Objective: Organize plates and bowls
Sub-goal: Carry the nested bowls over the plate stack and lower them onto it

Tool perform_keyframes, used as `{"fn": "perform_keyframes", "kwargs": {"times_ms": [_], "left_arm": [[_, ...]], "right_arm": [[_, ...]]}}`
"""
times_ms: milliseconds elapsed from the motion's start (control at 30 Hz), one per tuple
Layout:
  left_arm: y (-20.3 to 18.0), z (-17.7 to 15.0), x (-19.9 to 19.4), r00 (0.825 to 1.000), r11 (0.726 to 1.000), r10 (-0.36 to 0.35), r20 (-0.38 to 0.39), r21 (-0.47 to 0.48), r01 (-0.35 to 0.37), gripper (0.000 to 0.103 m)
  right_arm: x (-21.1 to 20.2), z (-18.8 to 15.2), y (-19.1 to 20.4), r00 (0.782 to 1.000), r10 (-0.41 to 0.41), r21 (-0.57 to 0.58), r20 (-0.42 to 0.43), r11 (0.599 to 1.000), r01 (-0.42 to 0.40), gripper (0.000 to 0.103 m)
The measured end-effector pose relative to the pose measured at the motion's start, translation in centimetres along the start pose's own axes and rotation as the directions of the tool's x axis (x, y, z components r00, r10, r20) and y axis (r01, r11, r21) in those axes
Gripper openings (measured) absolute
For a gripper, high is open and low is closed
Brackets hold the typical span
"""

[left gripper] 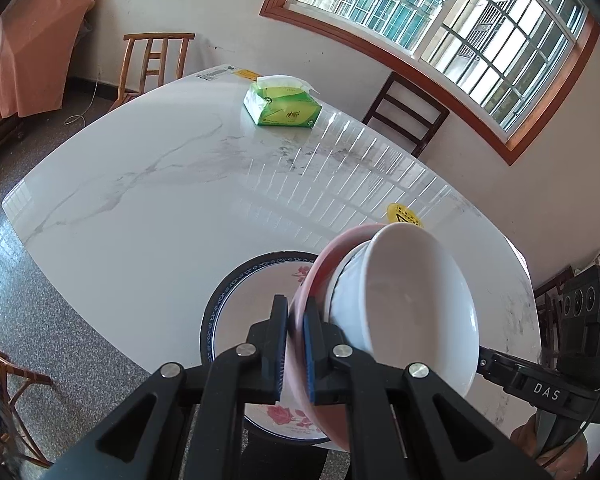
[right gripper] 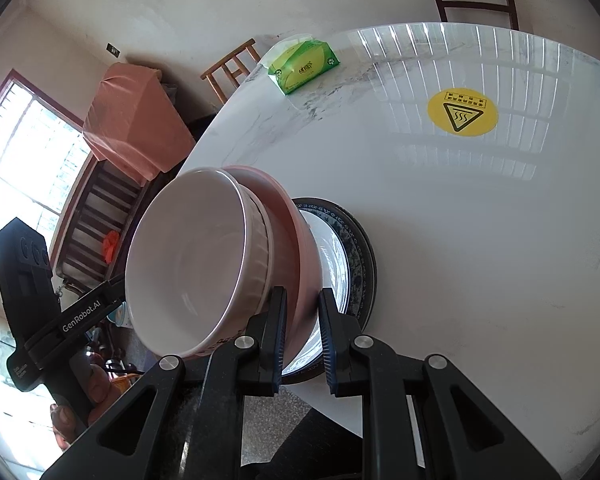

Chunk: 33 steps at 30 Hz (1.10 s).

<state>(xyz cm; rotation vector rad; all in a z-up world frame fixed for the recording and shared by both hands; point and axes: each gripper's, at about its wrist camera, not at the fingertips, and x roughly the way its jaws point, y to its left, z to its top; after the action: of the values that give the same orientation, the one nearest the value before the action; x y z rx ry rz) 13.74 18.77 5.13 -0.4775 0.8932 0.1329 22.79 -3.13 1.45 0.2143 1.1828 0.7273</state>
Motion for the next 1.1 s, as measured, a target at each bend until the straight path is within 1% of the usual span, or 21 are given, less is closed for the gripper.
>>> {"fn": "perform_keyframes", "kwargs": {"times_ms": [300, 1100], "left_arm": [[1.4, 0.0, 1.0, 1.0, 1.0, -0.001, -0.022, -0.019, 0.0, 0.006], [2.7, -0.1, 3.2, 0.998, 0.999, -0.003, -0.069, -0.037, 0.0, 0.006]], "right_arm": [[1.5, 0.2, 0.2, 1.0, -0.01, 0.007, -0.028, 1.0, 0.01, 0.017], [3.3, 0.8, -0.1, 0.997, -0.021, 0.033, -0.074, 0.999, 0.024, 0.017]]}}
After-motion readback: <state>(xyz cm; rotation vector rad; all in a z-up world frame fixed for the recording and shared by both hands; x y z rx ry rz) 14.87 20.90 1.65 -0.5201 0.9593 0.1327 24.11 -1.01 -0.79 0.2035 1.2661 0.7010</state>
